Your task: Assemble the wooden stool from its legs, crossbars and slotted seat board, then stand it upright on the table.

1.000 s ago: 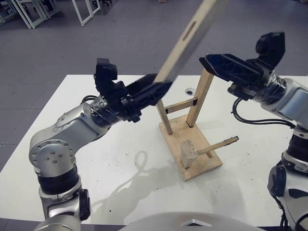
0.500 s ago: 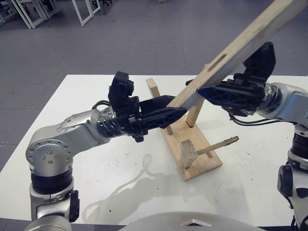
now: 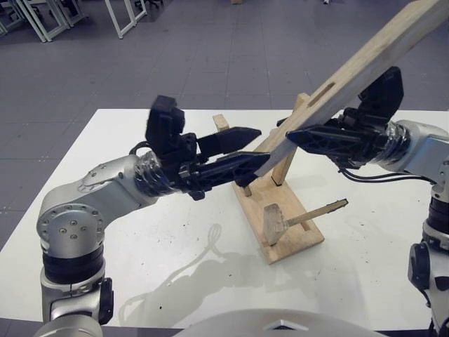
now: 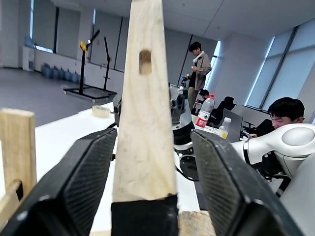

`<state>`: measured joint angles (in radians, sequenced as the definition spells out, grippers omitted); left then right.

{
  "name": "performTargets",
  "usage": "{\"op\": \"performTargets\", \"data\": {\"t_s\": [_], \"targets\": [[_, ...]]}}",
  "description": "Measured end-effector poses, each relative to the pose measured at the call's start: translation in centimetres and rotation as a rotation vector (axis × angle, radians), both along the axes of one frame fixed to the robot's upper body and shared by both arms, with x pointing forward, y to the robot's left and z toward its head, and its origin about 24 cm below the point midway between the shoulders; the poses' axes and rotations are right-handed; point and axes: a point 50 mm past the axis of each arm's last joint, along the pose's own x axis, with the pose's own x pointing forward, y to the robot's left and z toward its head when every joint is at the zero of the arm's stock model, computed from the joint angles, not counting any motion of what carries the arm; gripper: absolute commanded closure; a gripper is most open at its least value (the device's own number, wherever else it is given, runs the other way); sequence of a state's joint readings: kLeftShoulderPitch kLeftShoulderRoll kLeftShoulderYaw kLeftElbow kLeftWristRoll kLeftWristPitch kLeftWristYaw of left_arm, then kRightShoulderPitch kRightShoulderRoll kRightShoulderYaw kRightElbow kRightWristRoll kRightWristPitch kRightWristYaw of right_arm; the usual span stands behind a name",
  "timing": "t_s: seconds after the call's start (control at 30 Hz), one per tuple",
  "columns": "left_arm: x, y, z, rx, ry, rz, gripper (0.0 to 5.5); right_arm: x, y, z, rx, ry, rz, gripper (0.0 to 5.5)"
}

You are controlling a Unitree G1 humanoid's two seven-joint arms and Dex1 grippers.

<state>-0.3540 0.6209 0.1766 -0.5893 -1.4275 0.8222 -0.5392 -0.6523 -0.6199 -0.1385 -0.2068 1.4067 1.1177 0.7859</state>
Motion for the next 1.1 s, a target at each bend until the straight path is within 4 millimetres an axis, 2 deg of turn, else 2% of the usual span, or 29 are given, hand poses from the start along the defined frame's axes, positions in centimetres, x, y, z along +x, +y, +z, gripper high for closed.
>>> {"op": "performTargets", "data": {"t_s": [0.1, 0.17, 0.23, 0.33, 0.47, 0.53, 0.6, 0.7, 0.9, 1.1], "targets": [[0.6, 1.3, 0.7, -0.039, -0.055, 0.082, 2.61, 0.7, -0.9, -0.2, -0.015, 0.013, -0.072, 3.46], [1.7, 3.1, 0.7, -0.055, -0.067, 0.222, 2.61, 1.2, -3.4, -1.0, -0.062, 0.023, -0.197, 3.47], [1.9, 3.8, -0.4, -0.015, -0.051, 0.295, 2.61, 1.3, -5.2, -1.8, -0.099, 0.039, -0.269, 3.47], [1.3, 4.7, -6.5, 0.208, 0.102, 0.383, 2.61, 1.2, -9.5, -4.4, -0.210, 0.101, -0.441, 3.47], [2.0, 4.3, -11.9, 0.517, 0.131, 0.477, 2.61, 1.2, -12.1, -5.8, -0.290, 0.100, -0.525, 3.47], [2.3, 3.7, -15.1, 0.652, 0.161, 0.504, 2.61, 1.1, -13.2, -8.0, -0.431, 0.108, -0.561, 3.47], [2.4, 2.4, -17.0, 0.713, 0.168, 0.492, 2.61, 0.4, -13.5, -10.4, -0.540, 0.131, -0.539, 3.47], [2.6, 0.7, -18.6, 0.764, 0.167, 0.476, 2.61, -0.1, -13.4, -11.4, -0.612, 0.102, -0.505, 3.47], [4.0, -0.5, -19.7, 0.798, 0.171, 0.509, 2.61, -1.7, -12.1, -13.3, -0.703, 0.065, -0.376, 3.47], [6.1, -2.1, -20.0, 0.770, 0.144, 0.511, 2.61, -3.4, -10.0, -13.5, -0.690, 0.033, -0.272, 3.47]]}}
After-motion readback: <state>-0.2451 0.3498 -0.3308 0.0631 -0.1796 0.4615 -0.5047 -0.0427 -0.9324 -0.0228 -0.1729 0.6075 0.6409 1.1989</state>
